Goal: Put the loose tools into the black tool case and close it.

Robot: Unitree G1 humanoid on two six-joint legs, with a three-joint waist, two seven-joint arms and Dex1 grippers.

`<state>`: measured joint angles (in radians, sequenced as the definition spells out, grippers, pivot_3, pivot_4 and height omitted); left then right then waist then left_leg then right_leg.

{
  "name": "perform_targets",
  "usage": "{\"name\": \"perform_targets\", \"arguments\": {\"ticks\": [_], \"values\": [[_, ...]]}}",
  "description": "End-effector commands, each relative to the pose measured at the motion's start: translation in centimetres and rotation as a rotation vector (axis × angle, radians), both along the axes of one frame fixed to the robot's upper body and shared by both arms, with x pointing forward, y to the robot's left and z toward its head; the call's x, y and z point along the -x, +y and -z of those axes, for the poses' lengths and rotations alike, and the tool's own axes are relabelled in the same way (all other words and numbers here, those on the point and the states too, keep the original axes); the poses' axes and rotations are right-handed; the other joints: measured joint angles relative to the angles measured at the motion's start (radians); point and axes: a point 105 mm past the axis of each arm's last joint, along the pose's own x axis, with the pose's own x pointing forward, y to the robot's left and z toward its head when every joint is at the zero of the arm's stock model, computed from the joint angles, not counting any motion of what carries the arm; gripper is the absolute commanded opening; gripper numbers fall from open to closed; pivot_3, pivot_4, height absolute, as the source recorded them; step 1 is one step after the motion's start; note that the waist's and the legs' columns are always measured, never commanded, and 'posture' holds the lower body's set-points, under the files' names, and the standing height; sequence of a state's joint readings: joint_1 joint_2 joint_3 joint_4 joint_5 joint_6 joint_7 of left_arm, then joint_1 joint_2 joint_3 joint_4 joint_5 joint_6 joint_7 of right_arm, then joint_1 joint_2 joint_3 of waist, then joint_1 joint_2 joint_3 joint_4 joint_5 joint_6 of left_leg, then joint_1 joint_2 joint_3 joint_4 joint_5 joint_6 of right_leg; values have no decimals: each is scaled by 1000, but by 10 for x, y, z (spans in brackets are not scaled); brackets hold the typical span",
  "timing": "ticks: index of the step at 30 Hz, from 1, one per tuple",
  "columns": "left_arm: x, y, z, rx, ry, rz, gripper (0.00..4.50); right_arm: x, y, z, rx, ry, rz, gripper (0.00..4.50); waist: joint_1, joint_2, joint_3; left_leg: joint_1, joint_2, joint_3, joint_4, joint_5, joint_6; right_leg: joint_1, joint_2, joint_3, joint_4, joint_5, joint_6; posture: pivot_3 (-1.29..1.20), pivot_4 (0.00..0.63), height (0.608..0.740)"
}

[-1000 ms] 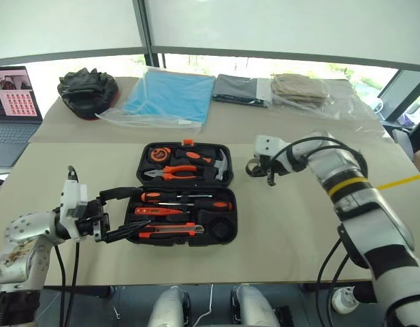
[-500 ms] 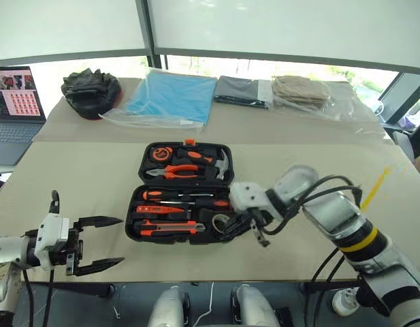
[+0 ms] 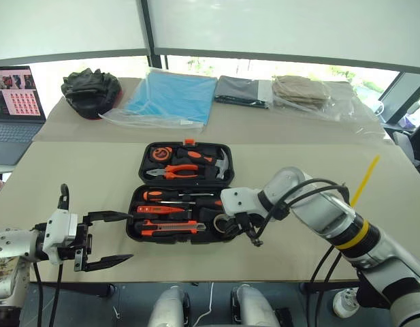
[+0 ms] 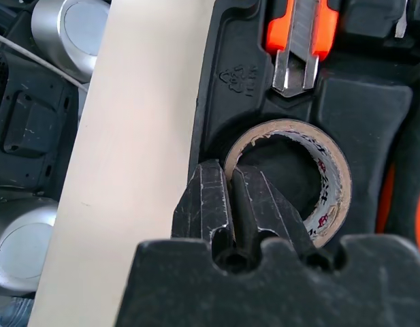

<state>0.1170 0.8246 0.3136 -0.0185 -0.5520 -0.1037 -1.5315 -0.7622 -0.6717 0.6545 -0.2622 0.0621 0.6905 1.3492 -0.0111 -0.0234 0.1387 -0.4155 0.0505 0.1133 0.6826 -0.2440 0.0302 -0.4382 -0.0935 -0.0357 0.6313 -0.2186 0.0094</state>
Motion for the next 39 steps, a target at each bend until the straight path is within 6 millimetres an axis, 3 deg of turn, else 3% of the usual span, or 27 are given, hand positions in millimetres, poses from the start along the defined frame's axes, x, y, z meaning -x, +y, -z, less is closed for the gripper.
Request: {"name": "perform_targets", "arguments": {"ticks": [1, 2, 6, 9, 11, 13, 16, 19, 21, 23, 28, 33, 39], "values": [[-2, -1, -7, 35, -7, -37, 4500, 6, 1, -15, -48, 27, -41, 1587, 0, 0, 0, 0, 0, 0, 0, 0, 0, 0, 0, 0, 0, 0, 0, 0, 150, 740], [-5, 1, -9, 53, -2, -77, 4500, 14, 0, -22, -80, 64, -80, 1918, 0, 0, 0, 0, 0, 0, 0, 0, 0, 0, 0, 0, 0, 0, 0, 0, 150, 740], [-14, 14, -16, 122, 40, -234, 4500, 20, -11, -42, -173, 116, -102, 1918, -1, -1, 0, 0, 0, -1, 0, 0, 0, 0, 0, -1, -1, 0, 0, 0, 150, 740], [-30, 34, -23, 181, 40, -433, 4500, -7, -41, -50, -243, 81, 93, 1918, 3, -1, 0, 0, 0, -2, 0, 0, 0, 1, 0, -1, -1, 0, 0, 0, 150, 740], [-40, 47, -17, 166, 63, -555, 4251, -36, -60, -49, -287, -23, 258, 1401, 5, -1, 0, 0, 0, -2, 0, 0, 0, 2, 0, -1, -1, 0, 0, 0, 150, 740], [-54, 58, -11, 150, 55, -686, 3678, -57, -75, -44, -306, -129, 367, 855, 5, -1, 0, 1, 0, -2, 0, 0, 0, 2, 0, -1, -1, 0, 1, 0, 150, 740], [-67, 64, -6, 135, 47, -780, 2649, -75, -82, -39, -327, -222, 445, 20, 4, -2, 0, 1, -1, -1, 0, 0, 0, 2, 1, -1, -1, 0, 0, 0, 150, 740], [-89, 54, 5, 100, 42, -832, 1610, -96, -77, -28, -377, -337, 527, 0, -1, -2, 0, 1, -1, 0, -1, 1, -1, 1, 2, 0, 0, 0, 0, 0, 150, 740], [-100, 45, 7, 84, 31, -829, 1045, -101, -69, -22, -408, -362, 541, 0, -1, -2, 0, 1, -2, 0, -1, 1, -2, 2, 2, 0, 1, 1, 0, 0, 150, 740], [-110, 36, 9, 77, 43, -829, 178, -105, -61, -17, -439, -375, 556, 0, -1, -2, 0, 0, -2, 2, -1, 2, -3, 2, 2, 0, 1, 1, 0, 0, 150, 740], [-123, 14, 12, 69, 53, -766, 84, -105, -49, -4, -431, -356, 549, 0, -2, -2, 0, 0, -2, 2, -2, 2, -3, 1, 2, -1, 1, 1, 0, 0, 150, 740], [-121, -21, 21, 78, 133, -599, 84, -90, -36, 1, -438, -278, 487, 0, -2, -2, 0, 0, -2, 1, -2, 2, -2, 1, 2, -1, 1, 1, 0, 0, 150, 740], [-113, -39, 26, 82, 193, -512, 84, -70, -39, 2, -428, -194, 483, 0, 11, -2, 0, 0, -2, 0, -1, 1, -1, 3, 1, -1, 0, 1, 1, 0, 150, 740]]}}
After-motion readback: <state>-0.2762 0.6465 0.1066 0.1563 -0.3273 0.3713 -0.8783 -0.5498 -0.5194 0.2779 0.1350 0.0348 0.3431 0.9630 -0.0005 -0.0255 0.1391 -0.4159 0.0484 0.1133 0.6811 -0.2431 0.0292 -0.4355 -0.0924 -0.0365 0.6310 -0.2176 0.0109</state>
